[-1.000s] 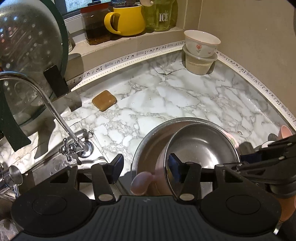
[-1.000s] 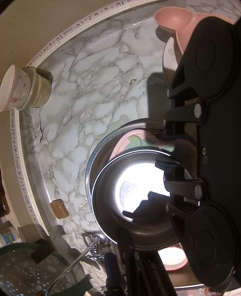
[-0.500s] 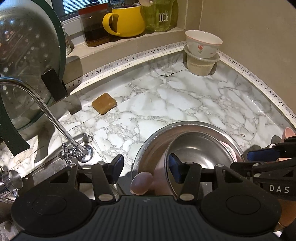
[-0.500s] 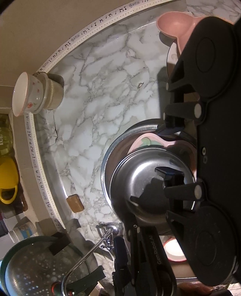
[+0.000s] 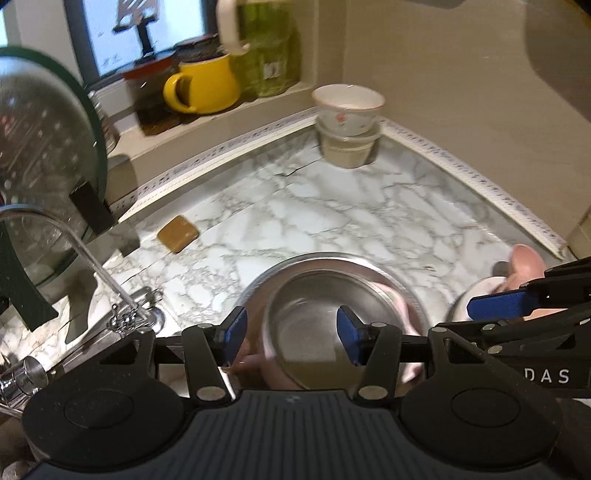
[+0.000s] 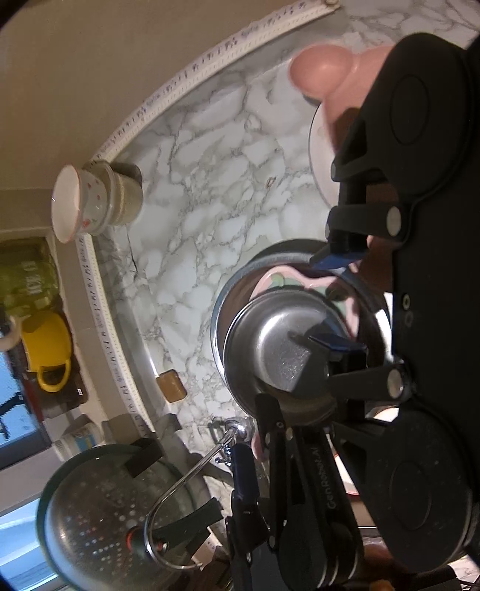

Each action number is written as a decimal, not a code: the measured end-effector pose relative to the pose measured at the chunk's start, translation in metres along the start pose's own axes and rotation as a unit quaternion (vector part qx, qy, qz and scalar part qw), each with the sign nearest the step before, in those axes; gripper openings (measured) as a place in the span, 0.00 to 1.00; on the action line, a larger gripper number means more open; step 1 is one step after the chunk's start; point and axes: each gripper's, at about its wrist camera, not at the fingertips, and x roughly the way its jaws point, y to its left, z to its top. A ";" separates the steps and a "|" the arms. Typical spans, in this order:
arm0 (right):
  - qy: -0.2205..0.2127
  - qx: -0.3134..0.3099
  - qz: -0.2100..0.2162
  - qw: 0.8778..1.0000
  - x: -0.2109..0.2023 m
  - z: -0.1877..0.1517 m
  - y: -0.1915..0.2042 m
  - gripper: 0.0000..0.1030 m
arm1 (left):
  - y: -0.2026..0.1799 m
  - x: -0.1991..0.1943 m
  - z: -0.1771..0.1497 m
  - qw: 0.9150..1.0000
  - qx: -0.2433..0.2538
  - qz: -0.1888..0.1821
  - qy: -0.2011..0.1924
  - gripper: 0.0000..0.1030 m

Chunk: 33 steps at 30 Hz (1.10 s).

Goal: Organize plates and bowls
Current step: 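Move both tools past the pink bear plate to the cream bowl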

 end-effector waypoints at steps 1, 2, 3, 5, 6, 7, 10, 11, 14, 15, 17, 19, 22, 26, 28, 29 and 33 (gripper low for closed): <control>-0.004 0.002 0.001 1.000 -0.006 -0.003 -0.003 0.39 | -0.004 -0.004 0.001 1.000 0.003 -0.004 -0.003 0.51; -0.008 0.006 0.001 1.000 -0.012 -0.007 -0.006 0.40 | -0.009 -0.009 0.001 1.000 0.007 -0.009 -0.007 0.51; -0.012 0.010 0.001 1.000 -0.017 -0.010 -0.009 0.42 | -0.014 -0.012 0.002 1.000 0.011 -0.013 -0.009 0.51; -0.021 0.014 -0.004 1.000 -0.029 -0.018 -0.016 0.45 | -0.024 -0.018 0.002 1.000 0.018 -0.022 -0.012 0.51; -0.026 0.017 -0.005 1.000 -0.035 -0.021 -0.021 0.47 | -0.031 -0.021 0.003 0.999 0.024 -0.026 -0.013 0.51; -0.029 0.023 -0.005 0.999 -0.040 -0.025 -0.025 0.48 | -0.037 -0.024 0.003 0.999 0.029 -0.030 -0.014 0.51; -0.039 0.037 -0.014 0.998 -0.055 -0.036 -0.039 0.51 | -0.056 -0.032 0.003 0.998 0.041 -0.047 -0.016 0.60; -0.041 0.043 -0.015 0.998 -0.060 -0.041 -0.044 0.52 | -0.064 -0.034 0.003 0.997 0.045 -0.054 -0.017 0.63; -0.049 0.057 -0.023 0.997 -0.076 -0.054 -0.060 0.57 | -0.087 -0.040 0.003 0.995 0.064 -0.069 -0.022 0.63; -0.051 0.060 -0.027 0.996 -0.081 -0.058 -0.065 0.60 | -0.095 -0.042 0.003 0.995 0.070 -0.073 -0.023 0.63; -0.058 0.071 -0.037 0.995 -0.092 -0.068 -0.078 0.62 | -0.112 -0.044 0.004 0.993 0.080 -0.083 -0.023 0.65; -0.061 0.084 -0.047 0.994 -0.101 -0.078 -0.094 0.64 | -0.130 -0.045 0.006 0.991 0.089 -0.095 -0.023 0.70; -0.065 0.110 -0.068 0.990 -0.114 -0.093 -0.122 0.71 | -0.157 -0.046 0.007 0.988 0.110 -0.108 -0.027 0.72; -0.069 0.144 -0.095 0.983 -0.129 -0.109 -0.158 0.75 | -0.192 -0.043 0.009 0.983 0.130 -0.126 -0.021 0.72; -0.070 0.158 -0.110 0.979 -0.136 -0.116 -0.177 0.78 | -0.211 -0.040 0.011 0.980 0.140 -0.140 -0.016 0.72; -0.071 0.166 -0.119 0.976 -0.139 -0.120 -0.187 0.78 | -0.221 -0.039 0.012 0.978 0.146 -0.149 -0.015 0.72; -0.076 0.201 -0.140 0.966 -0.149 -0.130 -0.227 0.80 | -0.259 -0.037 0.014 0.971 0.170 -0.167 -0.017 0.78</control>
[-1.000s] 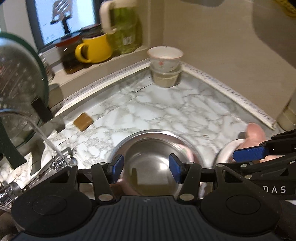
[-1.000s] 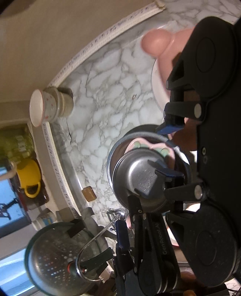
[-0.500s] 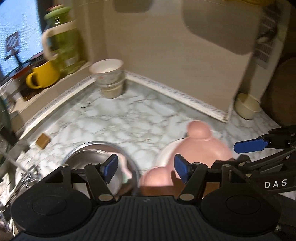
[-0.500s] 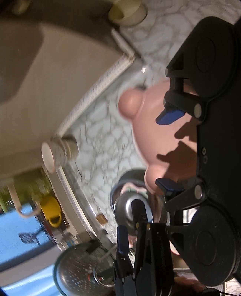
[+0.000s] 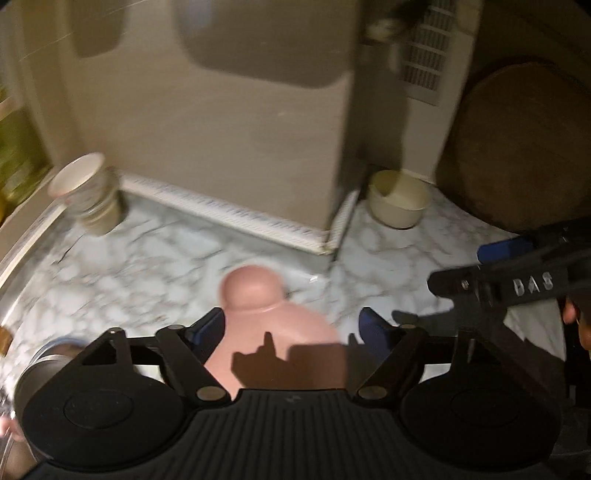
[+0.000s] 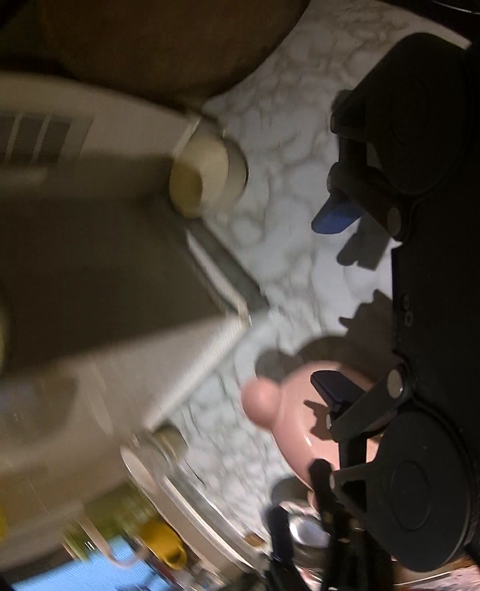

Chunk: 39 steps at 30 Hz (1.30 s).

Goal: Organize plates and bowls
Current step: 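Move both tools past the pink bear plate to the cream bowl, then close both tools on the rim of the cream bowl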

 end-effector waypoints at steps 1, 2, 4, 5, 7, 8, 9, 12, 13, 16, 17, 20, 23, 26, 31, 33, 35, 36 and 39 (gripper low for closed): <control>-0.002 0.003 -0.008 1.000 0.001 0.002 -0.010 0.80 | -0.008 0.004 0.003 1.000 0.005 -0.003 -0.002 0.79; -0.005 0.006 -0.016 1.000 0.002 0.004 -0.020 0.81 | -0.017 0.009 0.007 1.000 0.012 -0.006 -0.004 0.79; -0.007 0.021 -0.030 0.999 0.006 0.010 -0.040 0.81 | -0.030 0.018 0.014 1.000 0.016 -0.009 -0.002 0.81; -0.007 0.030 -0.035 0.999 0.008 0.012 -0.050 0.81 | -0.036 0.024 0.018 1.000 0.017 -0.012 0.002 0.83; -0.008 0.046 -0.043 0.998 0.012 0.016 -0.066 0.81 | -0.048 0.032 0.024 1.000 0.014 -0.019 0.004 0.84; -0.009 0.052 -0.047 0.998 0.014 0.017 -0.075 0.81 | -0.054 0.036 0.028 1.000 0.013 -0.021 0.002 0.84; -0.011 0.058 -0.052 0.997 0.015 0.019 -0.082 0.81 | -0.060 0.040 0.033 1.000 0.013 -0.019 0.001 0.84; -0.012 0.075 -0.058 0.995 0.020 0.023 -0.102 0.81 | -0.072 0.053 0.047 1.000 0.005 -0.014 -0.001 0.84; -0.013 0.079 -0.061 0.995 0.021 0.025 -0.109 0.81 | -0.076 0.057 0.052 1.000 0.000 -0.011 -0.001 0.84; -0.015 0.088 -0.067 0.994 0.028 0.034 -0.122 0.81 | -0.088 0.075 0.064 1.000 -0.011 -0.003 0.002 0.84; -0.016 0.092 -0.068 0.993 0.031 0.038 -0.126 0.81 | -0.092 0.084 0.068 1.000 -0.016 0.000 0.005 0.84; -0.017 0.107 -0.073 0.991 0.041 0.047 -0.137 0.81 | -0.103 0.104 0.075 1.000 -0.021 0.009 0.005 0.84; -0.017 0.123 -0.072 0.990 0.051 0.054 -0.146 0.81 | -0.110 0.121 0.081 0.999 -0.036 0.016 0.000 0.84; -0.020 0.138 -0.072 0.988 0.061 0.061 -0.154 0.80 | -0.115 0.137 0.086 0.998 -0.061 0.021 0.002 0.84; -0.021 0.154 -0.072 0.985 0.076 0.069 -0.158 0.77 | -0.118 0.161 0.096 0.995 -0.096 0.028 0.015 0.84; -0.022 0.157 -0.071 0.985 0.081 0.073 -0.158 0.76 | -0.120 0.169 0.101 0.994 -0.099 0.034 0.010 0.84; -0.022 0.161 -0.073 0.984 0.087 0.076 -0.158 0.75 | -0.122 0.179 0.106 0.994 -0.103 0.034 0.013 0.84; -0.020 0.162 -0.074 0.984 0.091 0.077 -0.159 0.74 | -0.123 0.183 0.109 0.994 -0.105 0.035 0.014 0.84; -0.017 0.167 -0.074 0.983 0.100 0.080 -0.166 0.72 | -0.124 0.195 0.115 0.993 -0.110 0.042 0.016 0.84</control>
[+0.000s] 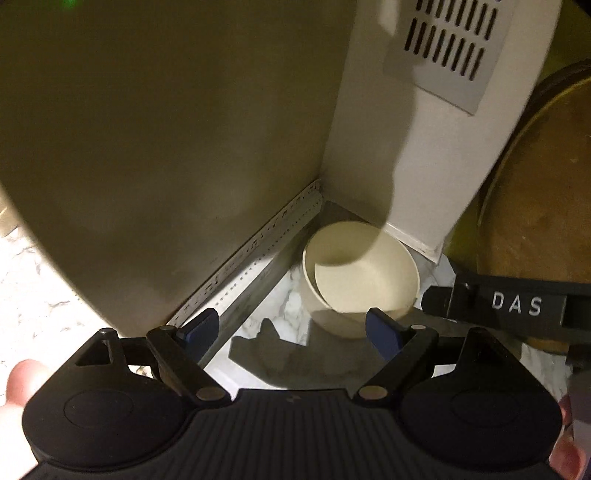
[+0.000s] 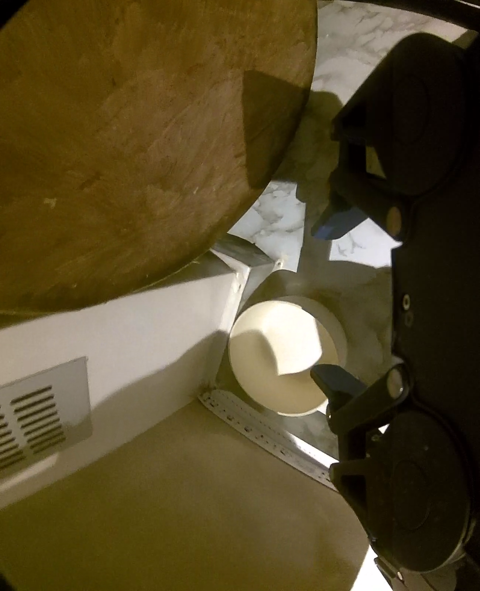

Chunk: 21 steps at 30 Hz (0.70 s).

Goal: Organize plates and bowls
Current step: 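Close both tools on the rim of the cream bowl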

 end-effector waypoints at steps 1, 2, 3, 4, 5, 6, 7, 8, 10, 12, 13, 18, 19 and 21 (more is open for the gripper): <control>0.002 0.003 0.001 1.000 0.004 0.002 -0.002 0.70 | -0.004 0.007 0.003 1.000 0.000 0.004 -0.001 0.84; 0.004 0.006 0.001 1.000 0.008 0.003 -0.004 0.67 | -0.005 0.010 0.004 1.000 0.002 0.006 -0.001 0.84; 0.005 0.010 0.001 1.000 0.011 0.005 -0.005 0.63 | -0.007 0.013 0.005 1.000 0.004 0.007 -0.001 0.84; 0.007 0.013 0.003 1.000 0.014 0.006 -0.007 0.60 | -0.009 0.016 0.006 1.000 0.007 0.009 0.000 0.84; 0.009 0.016 0.004 1.000 0.018 0.007 -0.009 0.60 | -0.011 0.018 0.006 1.000 0.010 0.011 0.003 0.84; 0.009 0.019 0.006 1.000 0.020 0.008 -0.010 0.58 | -0.013 0.021 0.007 1.000 0.011 0.011 0.005 0.84; 0.009 0.022 0.008 1.000 0.023 0.008 -0.011 0.56 | -0.014 0.026 0.009 1.000 0.012 0.011 0.006 0.84; 0.010 0.023 0.008 1.000 0.025 0.008 -0.011 0.55 | -0.015 0.029 0.010 1.000 0.012 0.010 0.007 0.84; 0.010 0.026 0.010 1.000 0.029 0.010 -0.012 0.50 | -0.018 0.034 0.010 1.000 0.016 0.012 0.007 0.83; 0.012 0.029 0.012 0.999 0.032 0.011 -0.013 0.45 | -0.019 0.038 0.011 1.000 0.017 0.013 0.007 0.83; 0.011 0.030 0.013 0.999 0.034 0.012 -0.014 0.43 | -0.020 0.040 0.012 1.000 0.016 0.015 0.006 0.83; 0.014 0.032 0.020 0.999 0.040 0.015 -0.014 0.33 | -0.024 0.055 0.013 1.000 0.018 0.011 0.019 0.66; 0.016 0.032 0.021 0.999 0.042 0.015 -0.014 0.31 | -0.024 0.056 0.014 1.000 0.019 0.011 0.019 0.64; 0.017 0.033 0.018 0.999 0.046 0.015 -0.014 0.28 | -0.025 0.061 0.014 0.999 0.019 0.012 0.022 0.57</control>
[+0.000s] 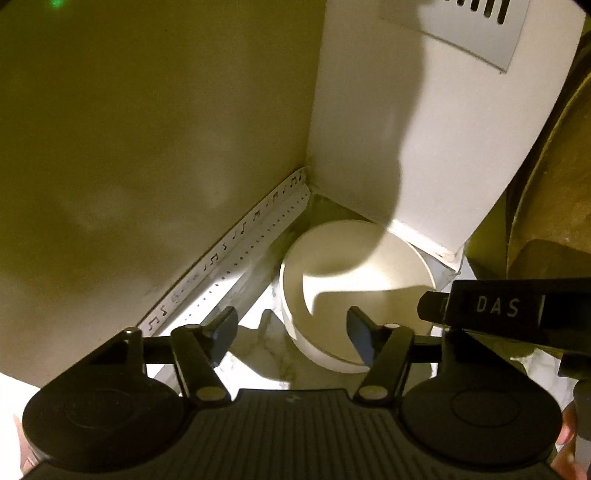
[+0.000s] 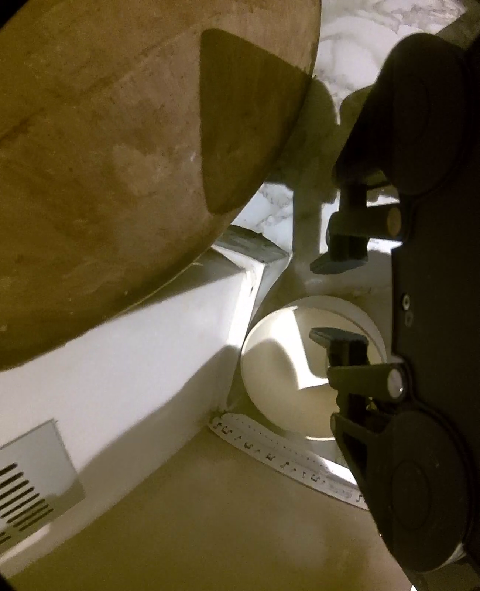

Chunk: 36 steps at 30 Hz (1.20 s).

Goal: Organize plates and bowls
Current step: 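Close both tools on the rim of the cream bowl, then lift the cream bowl and carry it toward the pot stack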

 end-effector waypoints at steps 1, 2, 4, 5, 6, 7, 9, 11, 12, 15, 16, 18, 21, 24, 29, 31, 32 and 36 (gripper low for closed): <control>0.001 0.002 0.001 1.000 0.002 0.000 -0.001 0.25 | 0.001 0.002 0.000 1.000 -0.002 0.000 0.002 0.56; 0.002 0.003 0.003 1.000 0.003 0.001 -0.002 0.24 | 0.001 0.004 0.001 1.000 -0.004 -0.001 0.005 0.52; 0.004 0.005 0.005 1.000 0.007 0.003 -0.003 0.20 | 0.001 0.007 0.002 1.000 -0.004 -0.001 0.007 0.50; 0.004 0.005 0.005 1.000 0.008 0.003 -0.004 0.19 | 0.001 0.008 0.002 1.000 -0.003 -0.002 0.007 0.48; 0.004 0.004 0.004 1.000 0.010 0.003 -0.003 0.18 | 0.001 0.010 0.003 1.000 -0.002 -0.001 0.008 0.47; 0.005 0.002 0.004 1.000 0.010 0.003 -0.003 0.16 | 0.001 0.011 0.003 1.000 -0.001 0.000 0.008 0.46; 0.004 -0.003 0.001 1.000 0.010 0.002 -0.002 0.15 | 0.001 0.014 0.004 1.000 0.000 0.002 0.010 0.39; 0.005 -0.008 -0.001 1.000 0.012 0.002 -0.001 0.13 | 0.001 0.016 0.005 1.000 0.001 0.004 0.012 0.38; 0.005 -0.009 -0.001 1.000 0.013 0.002 -0.001 0.13 | 0.000 0.018 0.006 1.000 0.003 0.006 0.012 0.38; 0.003 -0.017 -0.001 1.000 0.013 0.001 0.000 0.10 | -0.001 0.022 0.008 1.000 0.007 0.009 0.013 0.31; 0.002 -0.018 0.001 1.000 0.014 0.001 0.001 0.08 | 0.000 0.023 0.008 1.000 0.007 0.010 0.015 0.31; 0.002 -0.024 0.001 1.000 0.013 0.000 0.003 0.07 | -0.001 0.026 0.007 1.000 0.011 0.011 0.016 0.26; -0.001 -0.032 -0.001 0.999 0.013 -0.002 0.006 0.07 | -0.003 0.025 0.006 1.000 0.021 0.005 0.016 0.16; -0.002 -0.036 -0.001 0.999 0.011 -0.005 0.006 0.06 | -0.008 0.022 0.004 0.999 0.040 0.006 0.011 0.12; -0.002 -0.042 -0.005 0.999 0.003 -0.012 0.005 0.06 | -0.010 0.016 -0.003 0.999 0.051 0.002 0.011 0.10; -0.004 -0.048 -0.008 0.999 -0.001 -0.018 0.006 0.06 | -0.010 0.011 -0.007 0.998 0.059 -0.001 0.010 0.10; -0.003 -0.049 -0.008 0.999 -0.004 -0.020 0.006 0.06 | -0.008 0.006 -0.008 0.998 0.062 -0.002 0.009 0.10; -0.007 -0.052 -0.003 0.999 -0.016 -0.031 0.008 0.06 | 0.000 -0.012 -0.014 0.997 0.074 -0.008 0.007 0.09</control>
